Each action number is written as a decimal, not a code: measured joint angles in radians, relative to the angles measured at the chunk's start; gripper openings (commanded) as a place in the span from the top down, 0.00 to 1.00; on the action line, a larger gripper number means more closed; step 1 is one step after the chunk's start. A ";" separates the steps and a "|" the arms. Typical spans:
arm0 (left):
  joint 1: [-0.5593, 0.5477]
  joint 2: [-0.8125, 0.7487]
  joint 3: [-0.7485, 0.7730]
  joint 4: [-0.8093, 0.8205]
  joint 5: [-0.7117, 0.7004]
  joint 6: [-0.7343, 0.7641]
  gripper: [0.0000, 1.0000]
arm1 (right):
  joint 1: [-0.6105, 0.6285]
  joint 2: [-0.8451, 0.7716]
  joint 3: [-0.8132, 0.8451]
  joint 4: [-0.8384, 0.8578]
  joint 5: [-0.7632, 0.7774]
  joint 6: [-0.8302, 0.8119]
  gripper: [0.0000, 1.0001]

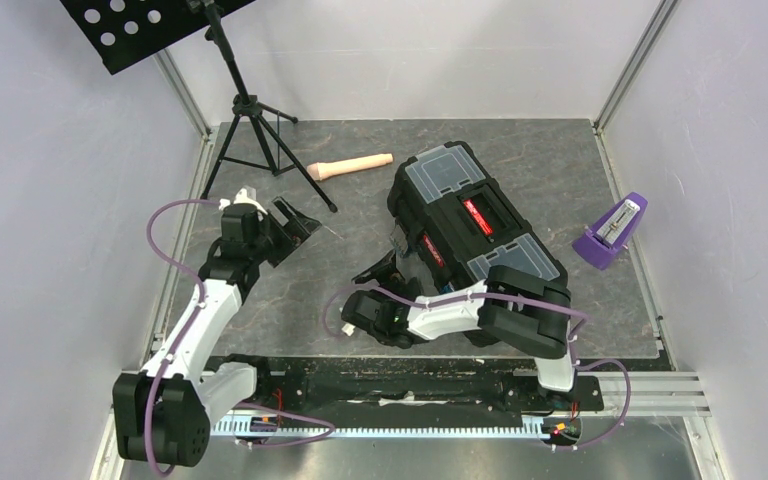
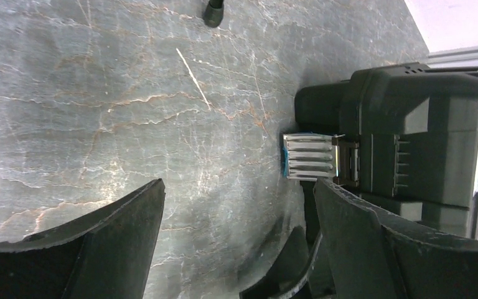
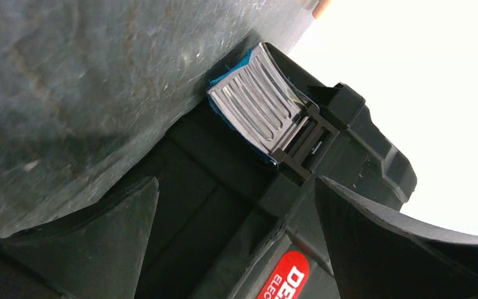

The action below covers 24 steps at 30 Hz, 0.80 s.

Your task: Pack the tool kit

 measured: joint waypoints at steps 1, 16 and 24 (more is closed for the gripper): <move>-0.003 0.002 0.000 0.002 0.004 0.000 0.05 | -0.009 0.010 0.000 0.022 0.008 -0.011 0.02; -0.006 0.094 -0.008 0.037 0.085 0.000 0.06 | -0.133 0.099 -0.005 0.354 0.066 -0.169 0.02; -0.006 0.098 -0.013 0.039 0.098 0.000 0.07 | -0.152 0.142 -0.005 0.533 0.060 -0.248 0.09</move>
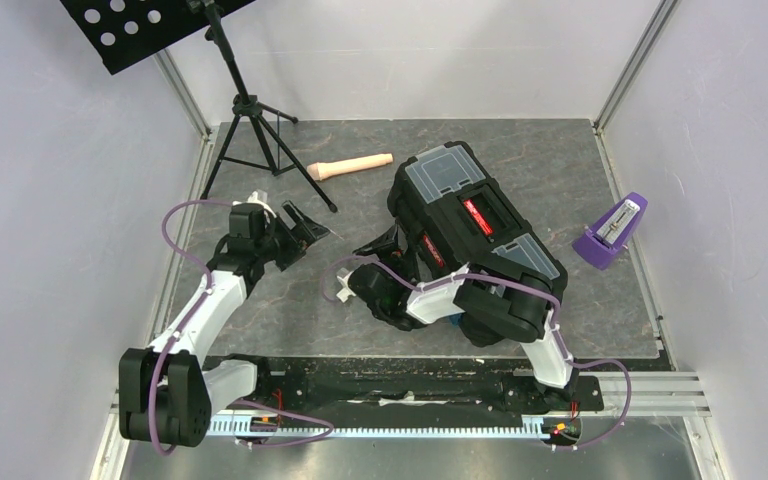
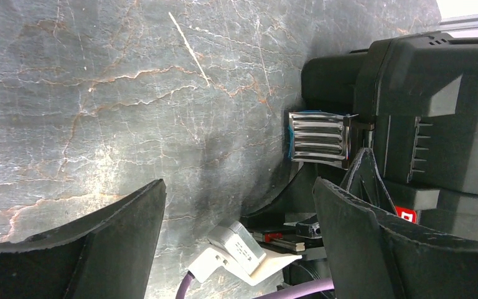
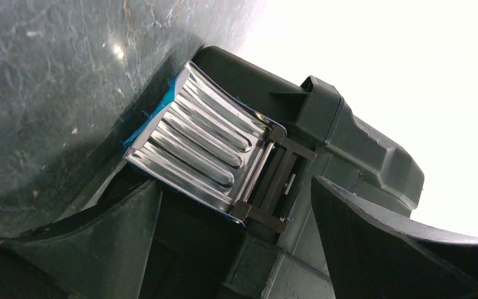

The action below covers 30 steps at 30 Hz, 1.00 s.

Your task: Pack the tool kit

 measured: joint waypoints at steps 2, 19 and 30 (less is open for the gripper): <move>0.000 0.001 -0.003 0.000 0.000 0.000 0.07 | -0.003 0.007 0.000 0.023 -0.010 -0.002 0.10; 0.000 0.024 -0.027 0.047 0.017 0.000 0.08 | -0.019 -0.040 -0.006 -0.031 -0.087 0.129 0.36; 0.000 0.034 -0.037 0.073 0.045 0.000 0.09 | -0.025 -0.088 0.067 -0.046 -0.103 0.233 0.47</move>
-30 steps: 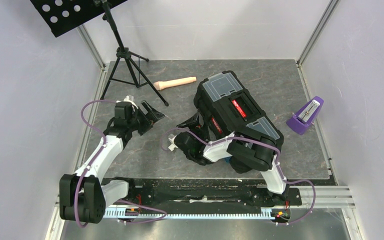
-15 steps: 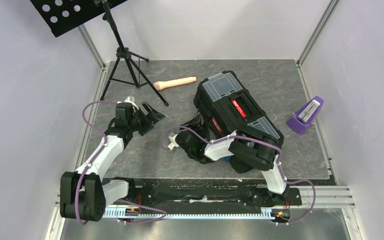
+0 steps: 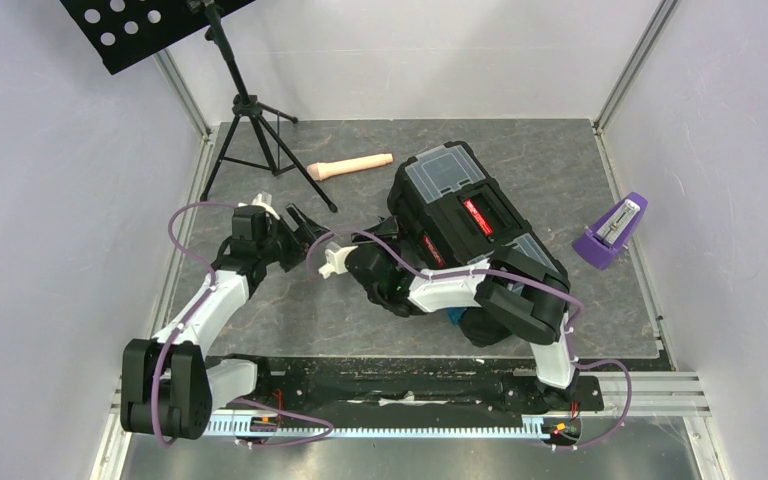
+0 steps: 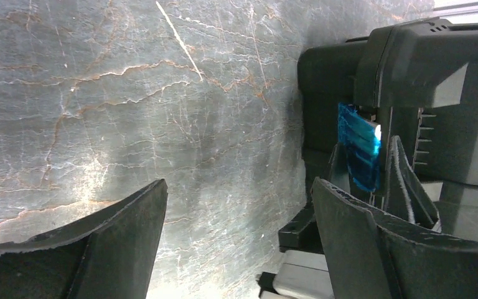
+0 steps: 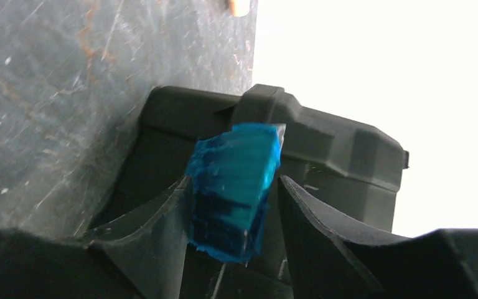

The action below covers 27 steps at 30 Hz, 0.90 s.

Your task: Pack the tool kit

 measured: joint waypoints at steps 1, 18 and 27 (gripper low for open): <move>0.000 0.001 0.000 0.002 0.005 0.000 0.09 | -0.003 -0.002 0.013 0.000 0.001 0.010 0.48; -0.006 0.033 -0.006 0.090 0.043 -0.016 0.10 | -0.023 -0.052 0.050 -0.075 -0.058 0.190 0.68; -0.093 0.123 -0.002 0.245 -0.005 -0.112 0.10 | -0.061 -0.113 0.052 -0.163 -0.137 0.328 0.66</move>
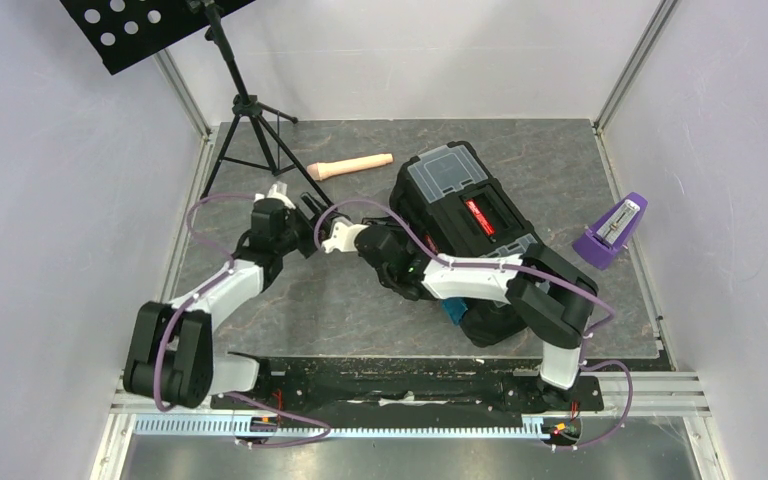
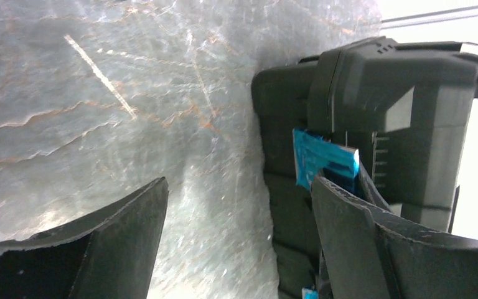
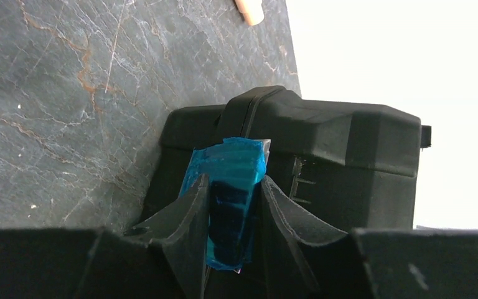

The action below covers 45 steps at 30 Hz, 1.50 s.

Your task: Pack the tool kit

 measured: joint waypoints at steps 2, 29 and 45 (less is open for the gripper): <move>-0.037 0.047 0.011 0.060 -0.033 -0.035 0.12 | -0.014 -0.019 0.000 -0.031 -0.023 0.034 0.66; -0.354 0.596 -0.022 0.869 -0.035 -0.312 0.26 | -0.124 -0.134 0.001 -0.130 -0.249 0.388 0.58; -0.354 0.600 -0.013 0.984 -0.041 -0.320 0.27 | -0.196 -0.237 0.002 -0.149 -0.383 0.589 0.59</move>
